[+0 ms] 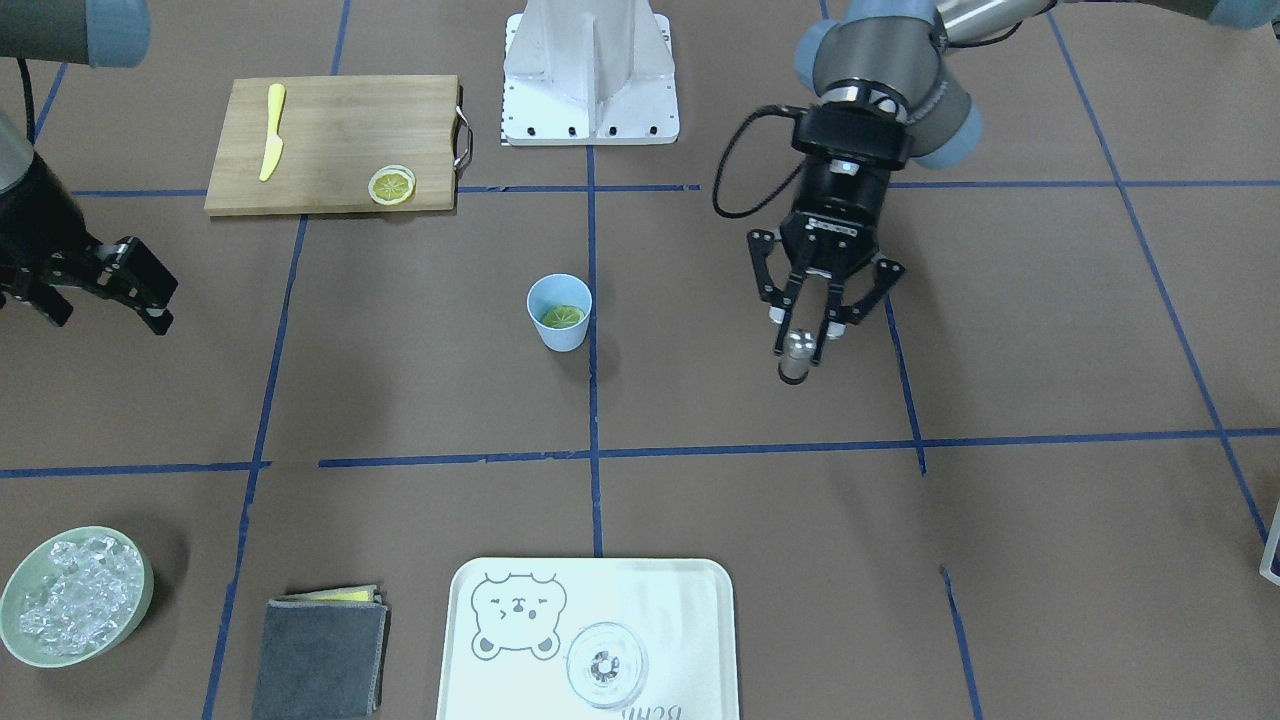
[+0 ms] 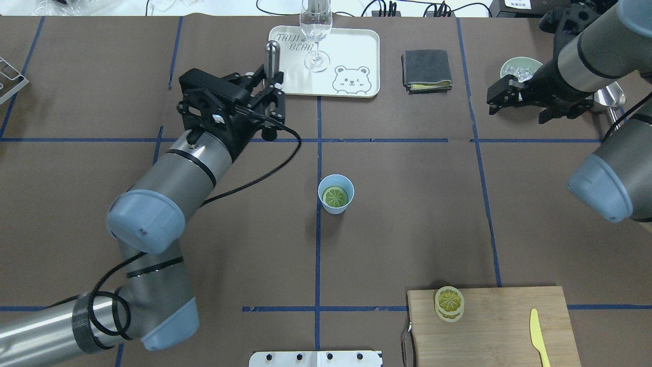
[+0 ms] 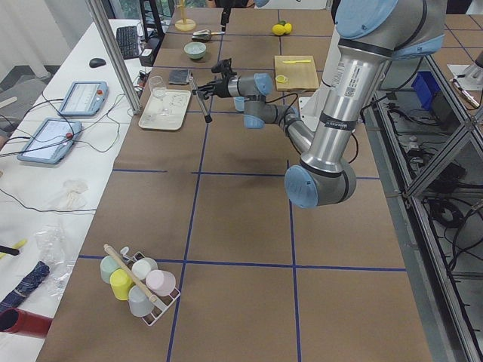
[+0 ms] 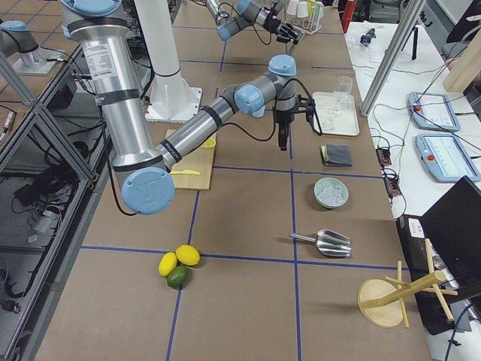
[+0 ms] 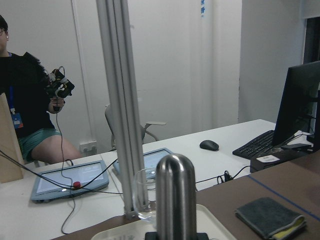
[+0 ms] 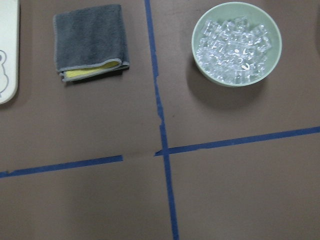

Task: Squeeze lemon into cup
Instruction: 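Lift the muddler out of the cup and move it back with the left gripper, then lower the muddler onto the table and open the left gripper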

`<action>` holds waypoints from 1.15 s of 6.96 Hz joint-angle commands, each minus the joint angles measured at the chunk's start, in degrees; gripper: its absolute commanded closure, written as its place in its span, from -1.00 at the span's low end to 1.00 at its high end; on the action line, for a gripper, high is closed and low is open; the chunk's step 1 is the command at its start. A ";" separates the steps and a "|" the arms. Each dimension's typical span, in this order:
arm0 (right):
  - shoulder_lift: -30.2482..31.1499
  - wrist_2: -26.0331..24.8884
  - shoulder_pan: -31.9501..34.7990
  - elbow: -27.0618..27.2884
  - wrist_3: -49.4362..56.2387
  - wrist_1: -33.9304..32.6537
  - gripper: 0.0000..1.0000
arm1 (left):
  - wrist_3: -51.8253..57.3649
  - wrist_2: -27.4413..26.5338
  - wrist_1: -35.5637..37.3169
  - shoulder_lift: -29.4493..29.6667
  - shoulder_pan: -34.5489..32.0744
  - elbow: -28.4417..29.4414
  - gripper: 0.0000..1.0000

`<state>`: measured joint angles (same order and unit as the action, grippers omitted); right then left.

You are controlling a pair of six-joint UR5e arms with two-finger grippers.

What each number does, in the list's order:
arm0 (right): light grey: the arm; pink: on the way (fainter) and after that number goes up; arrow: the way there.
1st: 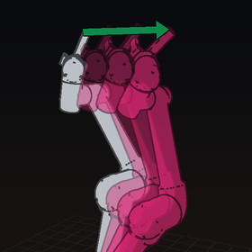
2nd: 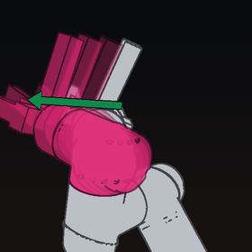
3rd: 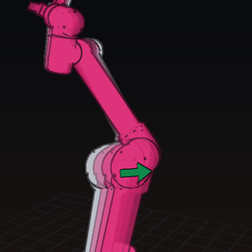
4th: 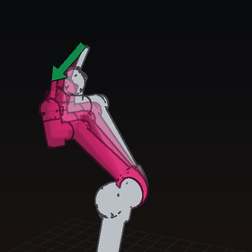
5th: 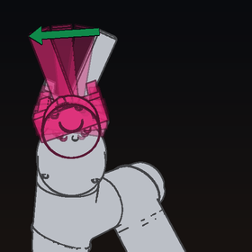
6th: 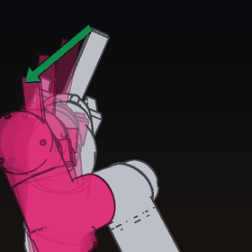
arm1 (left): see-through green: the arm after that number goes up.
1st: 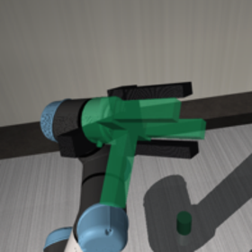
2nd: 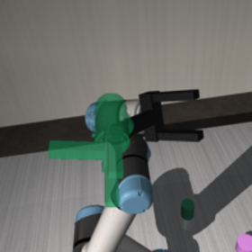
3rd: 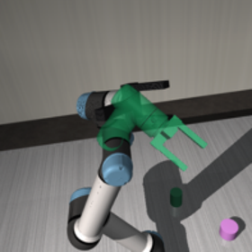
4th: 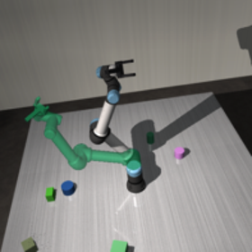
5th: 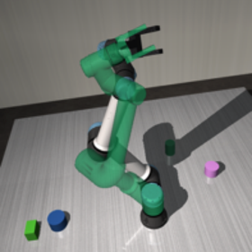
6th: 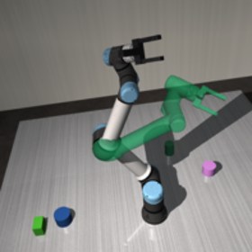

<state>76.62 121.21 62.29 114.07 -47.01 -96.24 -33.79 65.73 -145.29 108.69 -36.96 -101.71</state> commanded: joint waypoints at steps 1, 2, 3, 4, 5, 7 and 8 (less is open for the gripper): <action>3.52 1.83 3.36 -1.39 7.86 0.00 -1.00 | 0.30 24.94 1.40 -10.73 -14.48 0.11 1.00; 3.71 1.92 3.37 -1.74 7.90 0.00 -1.00 | 0.21 34.72 9.68 -13.30 -18.11 -0.15 1.00; 3.97 2.36 3.37 -1.83 7.90 0.09 -1.00 | 0.13 41.34 22.55 -13.50 -18.49 -1.81 1.00; 3.98 4.54 3.89 -1.83 7.90 0.09 -1.00 | 0.13 45.59 38.78 -12.46 -18.84 -3.56 1.00; 3.80 5.43 3.98 -1.83 7.90 0.09 -1.00 | -0.31 52.33 48.86 -10.27 -18.85 -2.88 1.00; 3.80 6.22 3.98 -1.83 7.90 0.09 -1.00 | -11.52 56.26 49.59 -9.72 -18.67 0.08 1.00; 3.80 6.32 3.98 -1.75 7.90 0.09 -1.00 | -11.74 57.22 45.31 -8.24 -18.76 4.90 1.00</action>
<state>80.42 127.18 66.26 112.25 -39.11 -96.15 -43.18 121.48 -97.29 99.13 -55.75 -101.19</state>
